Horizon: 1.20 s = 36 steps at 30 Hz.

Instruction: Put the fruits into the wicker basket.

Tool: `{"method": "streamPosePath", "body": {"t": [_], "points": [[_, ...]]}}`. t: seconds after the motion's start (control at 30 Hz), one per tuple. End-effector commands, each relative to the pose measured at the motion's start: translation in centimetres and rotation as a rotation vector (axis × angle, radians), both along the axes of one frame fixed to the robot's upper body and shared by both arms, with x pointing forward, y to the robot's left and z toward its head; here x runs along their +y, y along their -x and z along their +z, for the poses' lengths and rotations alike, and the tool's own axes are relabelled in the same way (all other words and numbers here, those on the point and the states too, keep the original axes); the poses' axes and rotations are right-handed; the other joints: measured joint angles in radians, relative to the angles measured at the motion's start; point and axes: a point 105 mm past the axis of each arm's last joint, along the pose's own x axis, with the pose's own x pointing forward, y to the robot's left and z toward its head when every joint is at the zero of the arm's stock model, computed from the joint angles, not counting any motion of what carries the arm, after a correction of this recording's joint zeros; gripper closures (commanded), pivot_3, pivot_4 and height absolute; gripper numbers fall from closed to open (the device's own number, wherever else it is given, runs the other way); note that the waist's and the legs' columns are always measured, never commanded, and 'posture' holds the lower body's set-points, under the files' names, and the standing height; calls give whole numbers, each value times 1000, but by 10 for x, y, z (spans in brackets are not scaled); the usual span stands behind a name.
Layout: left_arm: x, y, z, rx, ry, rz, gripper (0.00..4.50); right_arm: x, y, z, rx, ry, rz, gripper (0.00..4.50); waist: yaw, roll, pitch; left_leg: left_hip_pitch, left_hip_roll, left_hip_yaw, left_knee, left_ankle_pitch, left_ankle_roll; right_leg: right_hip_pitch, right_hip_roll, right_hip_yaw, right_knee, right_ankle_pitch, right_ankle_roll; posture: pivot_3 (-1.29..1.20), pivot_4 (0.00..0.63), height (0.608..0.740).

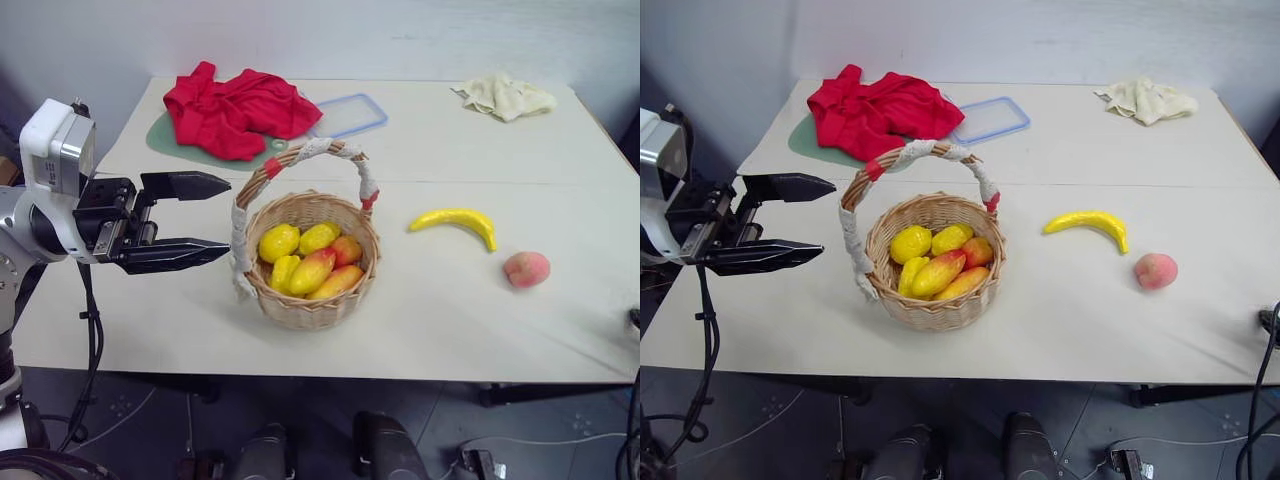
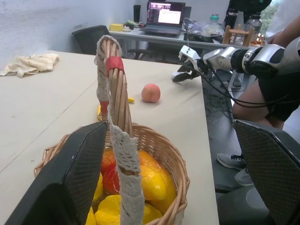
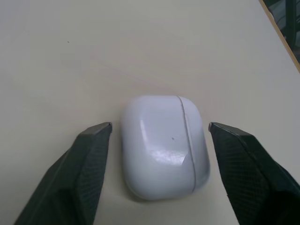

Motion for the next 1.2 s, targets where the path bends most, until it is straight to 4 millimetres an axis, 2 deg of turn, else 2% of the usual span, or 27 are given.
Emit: {"method": "streamPosePath", "body": {"t": [0.03,0.13,0.23,0.3,0.4,0.47,0.57,0.7,0.87,1.0,1.1,1.2], "points": [[1,1,7,-32,23,5,0,-4,1,38,-130,115,56,71,2,0,0,0,0,0,0,0,0,0,0,0,0,0,0,0,150,740],[3,0,5,-25,28,16,0,20,-5,72,-207,217,274,71,2,0,0,0,0,0,0,0,0,0,0,0,0,0,0,0,150,740],[8,-1,-1,-11,13,30,0,61,-21,101,-203,246,517,71,-3,1,1,0,0,0,0,0,0,0,0,1,0,0,0,0,150,740],[9,-4,-2,-8,16,36,0,96,-37,114,-172,198,672,71,-10,2,1,2,1,3,0,0,0,-1,1,3,3,0,0,0,150,740],[9,-5,-5,-7,14,38,0,134,-60,120,-102,157,787,71,-10,1,1,2,3,3,1,0,-1,-2,1,4,5,0,0,0,150,740],[8,-6,-6,-7,14,38,0,149,-78,116,-33,173,777,71,-3,1,1,2,3,3,1,0,-1,-4,1,4,7,0,0,0,150,740],[8,-6,-5,-16,22,48,0,161,-109,106,70,250,675,71,3,1,1,-1,2,3,1,0,-1,-6,0,4,8,0,-1,0,150,740],[8,-9,-3,-37,31,67,0,180,-141,99,52,193,592,71,4,1,1,-5,0,2,2,0,0,-9,-2,3,8,0,-1,0,150,740],[7,-7,-4,-28,31,62,0,212,-155,71,136,43,669,71,1,1,1,-7,0,0,1,0,0,-8,-1,0,9,0,0,0,150,740],[7,-8,-3,-27,31,63,0,205,-167,62,157,31,611,71,1,1,1,-7,0,1,2,0,1,-9,-1,0,8,0,0,0,150,740],[5,-8,-2,-28,29,57,0,209,-170,55,192,-89,612,71,-2,1,1,-7,0,2,2,1,1,-8,-1,1,8,0,0,0,150,740],[5,-8,0,-34,29,54,0,221,-169,53,246,-47,717,677,-3,1,1,-7,0,1,2,1,1,-8,-1,1,9,0,0,0,150,740]]}}
